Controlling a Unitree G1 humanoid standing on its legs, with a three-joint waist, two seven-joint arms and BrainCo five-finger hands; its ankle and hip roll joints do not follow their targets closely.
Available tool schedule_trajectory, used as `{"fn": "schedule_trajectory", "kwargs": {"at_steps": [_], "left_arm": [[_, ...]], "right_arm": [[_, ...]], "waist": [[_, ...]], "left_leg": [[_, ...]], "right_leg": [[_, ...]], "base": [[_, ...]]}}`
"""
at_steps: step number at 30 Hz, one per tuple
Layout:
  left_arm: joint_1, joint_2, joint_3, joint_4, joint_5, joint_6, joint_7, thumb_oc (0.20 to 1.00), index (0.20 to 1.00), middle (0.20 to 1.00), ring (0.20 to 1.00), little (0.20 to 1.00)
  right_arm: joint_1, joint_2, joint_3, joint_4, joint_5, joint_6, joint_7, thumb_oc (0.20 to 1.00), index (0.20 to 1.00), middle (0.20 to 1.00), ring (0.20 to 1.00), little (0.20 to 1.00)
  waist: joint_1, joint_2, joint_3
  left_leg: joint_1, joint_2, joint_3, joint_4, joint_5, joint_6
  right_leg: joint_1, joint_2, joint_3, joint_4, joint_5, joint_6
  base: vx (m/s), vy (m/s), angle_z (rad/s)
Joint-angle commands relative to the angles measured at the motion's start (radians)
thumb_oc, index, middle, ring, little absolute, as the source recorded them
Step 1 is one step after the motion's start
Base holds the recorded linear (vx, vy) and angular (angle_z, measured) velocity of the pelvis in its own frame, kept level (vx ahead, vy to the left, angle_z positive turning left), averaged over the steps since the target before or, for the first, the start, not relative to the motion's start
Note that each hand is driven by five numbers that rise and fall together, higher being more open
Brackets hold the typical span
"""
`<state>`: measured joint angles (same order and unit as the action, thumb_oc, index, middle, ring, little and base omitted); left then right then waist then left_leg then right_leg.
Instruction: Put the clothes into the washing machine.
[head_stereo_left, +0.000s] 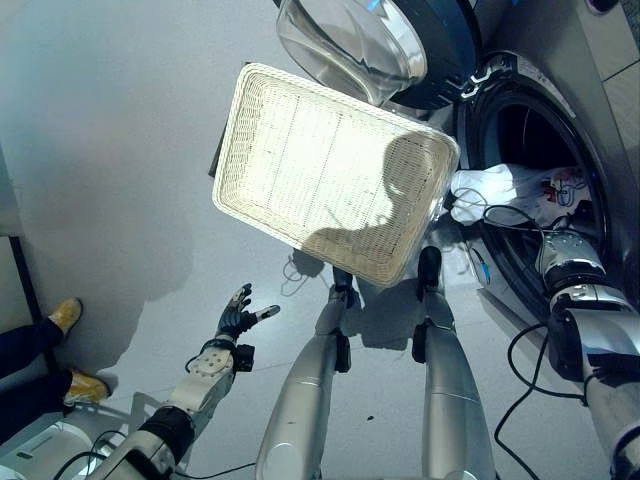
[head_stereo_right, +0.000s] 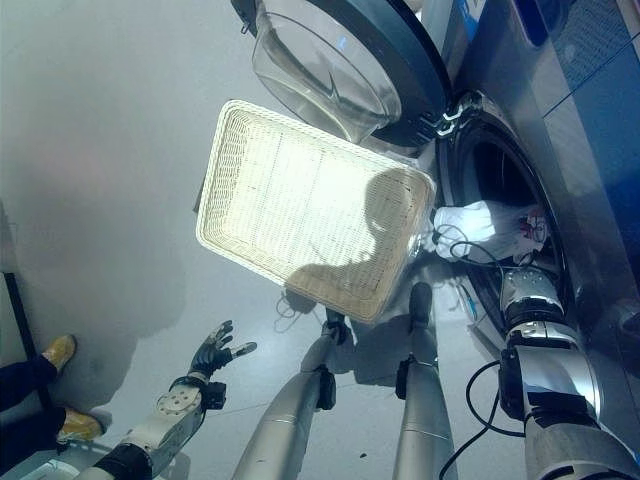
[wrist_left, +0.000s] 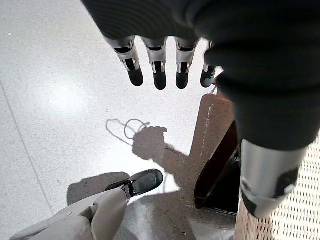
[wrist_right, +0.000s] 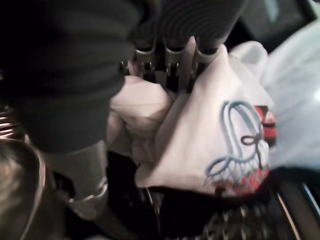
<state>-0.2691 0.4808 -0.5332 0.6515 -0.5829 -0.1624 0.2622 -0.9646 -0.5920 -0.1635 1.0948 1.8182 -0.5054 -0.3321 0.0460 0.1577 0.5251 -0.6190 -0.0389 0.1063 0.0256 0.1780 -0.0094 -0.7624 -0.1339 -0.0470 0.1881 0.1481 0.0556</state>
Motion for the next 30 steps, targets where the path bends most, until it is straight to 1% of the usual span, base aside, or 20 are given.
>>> {"fn": "schedule_trajectory", "kwargs": {"at_steps": [1,2,3,5,6,7,8,9,10,11,12,18,19,21,23,28,29,30], "left_arm": [[0.017,-0.025,0.013,0.027,-0.024,-0.014,0.011,1.0,1.0,1.0,1.0,1.0],[0.015,-0.036,0.021,0.032,-0.021,-0.013,0.012,1.0,1.0,1.0,1.0,1.0],[0.016,-0.043,0.026,0.037,-0.015,-0.013,0.013,1.0,1.0,1.0,1.0,1.0],[0.02,-0.055,0.028,0.04,-0.01,-0.017,0.019,1.0,1.0,1.0,1.0,1.0],[0.021,-0.067,0.032,0.043,-0.005,-0.019,0.024,1.0,1.0,1.0,1.0,1.0],[0.022,-0.072,0.032,0.045,-0.002,-0.021,0.026,1.0,1.0,1.0,1.0,1.0],[0.027,-0.088,0.037,0.049,0.009,-0.025,0.032,1.0,1.0,1.0,1.0,1.0],[0.027,-0.097,0.038,0.047,0.014,-0.025,0.036,1.0,1.0,1.0,1.0,1.0],[0.032,-0.108,0.039,0.051,0.018,-0.032,0.039,1.0,1.0,1.0,1.0,1.0],[0.033,-0.112,0.039,0.052,0.02,-0.035,0.041,1.0,1.0,1.0,1.0,1.0],[0.035,-0.124,0.036,0.055,0.023,-0.041,0.047,1.0,1.0,1.0,1.0,1.0],[0.036,-0.129,0.035,0.055,0.023,-0.042,0.05,1.0,1.0,1.0,1.0,1.0],[0.038,-0.152,0.032,0.06,0.023,-0.051,0.063,1.0,1.0,1.0,1.0,1.0],[0.038,-0.152,0.032,0.06,0.023,-0.051,0.063,1.0,1.0,1.0,1.0,1.0],[0.038,-0.186,0.026,0.085,0.006,-0.069,0.074,1.0,1.0,1.0,1.0,1.0],[0.039,-0.206,0.027,0.107,-0.004,-0.076,0.068,1.0,1.0,1.0,1.0,1.0],[0.041,-0.212,0.028,0.115,-0.004,-0.081,0.062,1.0,1.0,1.0,1.0,1.0],[0.04,-0.218,0.029,0.123,-0.005,-0.082,0.059,1.0,1.0,1.0,1.0,1.0]], "right_arm": [[0.086,-0.12,-0.01,-0.077,0.117,-0.044,0.201,1.0,1.0,1.0,1.0,1.0],[0.118,-0.062,-0.022,-0.132,0.154,-0.053,0.261,1.0,1.0,1.0,1.0,1.0],[0.145,-0.019,-0.042,-0.173,0.154,-0.051,0.276,1.0,1.0,1.0,1.0,1.0],[0.185,0.04,-0.067,-0.217,0.154,-0.032,0.313,1.0,1.0,1.0,1.0,1.0],[0.215,0.091,-0.073,-0.254,0.154,-0.014,0.335,1.0,1.0,1.0,1.0,1.0],[0.233,0.124,-0.076,-0.276,0.154,0.002,0.346,1.0,1.0,1.0,1.0,1.0],[0.268,0.185,-0.071,-0.316,0.154,0.007,0.37,1.0,1.0,1.0,1.0,1.0],[0.282,0.213,-0.067,-0.334,0.154,0.015,0.378,1.0,1.0,1.0,1.0,1.0],[0.32,0.269,-0.054,-0.364,0.154,0.028,0.405,1.0,1.0,1.0,1.0,1.0],[0.331,0.283,-0.046,-0.369,0.154,0.032,0.413,1.0,1.0,1.0,1.0,1.0],[0.354,0.32,-0.024,-0.382,0.154,0.031,0.436,1.0,1.0,1.0,1.0,1.0],[0.363,0.333,-0.011,-0.389,0.154,0.027,0.443,1.0,1.0,1.0,1.0,1.0],[0.394,0.377,0.045,-0.41,0.154,0.009,0.467,1.0,1.0,1.0,1.0,1.0],[0.394,0.377,0.045,-0.41,0.154,0.009,0.467,1.0,1.0,1.0,1.0,1.0],[0.416,0.395,0.121,-0.405,0.154,-0.013,0.481,1.0,1.0,1.0,1.0,1.0],[0.411,0.379,0.187,-0.366,0.154,-0.005,0.505,1.0,1.0,1.0,1.0,1.0],[0.411,0.379,0.21,-0.357,0.117,-0.016,0.489,1.0,1.0,1.0,1.0,1.0],[0.412,0.383,0.225,-0.356,0.045,-0.027,0.459,1.0,1.0,1.0,1.0,1.0]], "waist": [[-0.043,0.087,-0.005],[-0.049,0.086,-0.005],[-0.052,0.083,-0.005],[-0.056,0.081,-0.005],[-0.06,0.079,-0.005],[-0.063,0.077,-0.005],[-0.067,0.075,-0.005],[-0.069,0.075,-0.005],[-0.073,0.072,-0.005],[-0.075,0.072,-0.005],[-0.078,0.073,-0.005],[-0.08,0.074,-0.005],[-0.087,0.078,-0.005],[-0.087,0.078,-0.005],[-0.095,0.1,-0.005],[-0.097,0.113,-0.005],[-0.096,0.115,-0.005],[-0.096,0.116,-0.005]], "left_leg": [[-0.04,-0.036,-0.025,0.103,-0.072,-0.023],[-0.041,-0.034,-0.02,0.099,-0.071,-0.024],[-0.039,-0.034,-0.019,0.097,-0.071,-0.025],[-0.039,-0.033,-0.018,0.092,-0.07,-0.025],[-0.038,-0.032,-0.016,0.087,-0.069,-0.026],[-0.038,-0.031,-0.014,0.084,-0.067,-0.026],[-0.035,-0.028,-0.009,0.078,-0.066,-0.025],[-0.035,-0.027,-0.007,0.075,-0.065,-0.025],[-0.034,-0.025,-0.003,0.069,-0.063,-0.025],[-0.033,-0.025,-0.001,0.066,-0.062,-0.025],[-0.031,-0.023,0.003,0.061,-0.059,-0.024],[-0.03,-0.023,0.005,0.059,-0.057,-0.024],[-0.022,-0.022,0.012,0.045,-0.049,-0.026],[-0.022,-0.022,0.012,0.045,-0.049,-0.026],[0.007,-0.026,0.024,0.022,-0.036,-0.03],[0.017,-0.03,0.028,0.011,-0.027,-0.031],[0.019,-0.032,0.028,0.008,-0.026,-0.032],[0.021,-0.032,0.029,0.008,-0.025,-0.032]], "right_leg": [[0.021,0.105,-0.076,0.142,-0.159,-0.024],[0.018,0.107,-0.072,0.138,-0.156,-0.023],[0.019,0.108,-0.069,0.136,-0.156,-0.022],[0.019,0.11,-0.065,0.132,-0.153,-0.021],[0.018,0.112,-0.06,0.126,-0.15,-0.021],[0.018,0.113,-0.057,0.123,-0.148,-0.021],[0.019,0.114,-0.053,0.116,-0.145,-0.021],[0.018,0.115,-0.051,0.114,-0.145,-0.021],[0.018,0.116,-0.046,0.107,-0.141,-0.02],[0.019,0.116,-0.044,0.104,-0.14,-0.02],[0.019,0.117,-0.039,0.1,-0.137,-0.021],[0.019,0.117,-0.037,0.098,-0.136,-0.021],[0.025,0.118,-0.027,0.087,-0.132,-0.022],[0.025,0.118,-0.027,0.087,-0.132,-0.022],[0.05,0.104,-0.016,0.062,-0.122,-0.017],[0.057,0.097,-0.014,0.049,-0.113,-0.016],[0.059,0.095,-0.015,0.046,-0.111,-0.015],[0.06,0.093,-0.015,0.044,-0.11,-0.015]], "base": [[-0.02,0.044,0.0],[-0.01,0.057,-0.01],[-0.02,0.053,-0.03],[-0.01,0.039,-0.06],[-0.02,0.043,-0.04],[-0.02,0.062,-0.04],[-0.01,0.062,-0.04],[-0.02,0.082,-0.07],[-0.01,0.068,-0.06],[-0.02,0.094,-0.11],[-0.01,0.058,-0.09],[-0.01,0.038,-0.06],[-0.02,0.113,-0.03],[-0.02,0.131,-0.03],[-0.03,0.259,-0.07],[-0.01,0.094,-0.08],[0.0,0.064,0.0],[0.0,0.071,-0.01]]}}
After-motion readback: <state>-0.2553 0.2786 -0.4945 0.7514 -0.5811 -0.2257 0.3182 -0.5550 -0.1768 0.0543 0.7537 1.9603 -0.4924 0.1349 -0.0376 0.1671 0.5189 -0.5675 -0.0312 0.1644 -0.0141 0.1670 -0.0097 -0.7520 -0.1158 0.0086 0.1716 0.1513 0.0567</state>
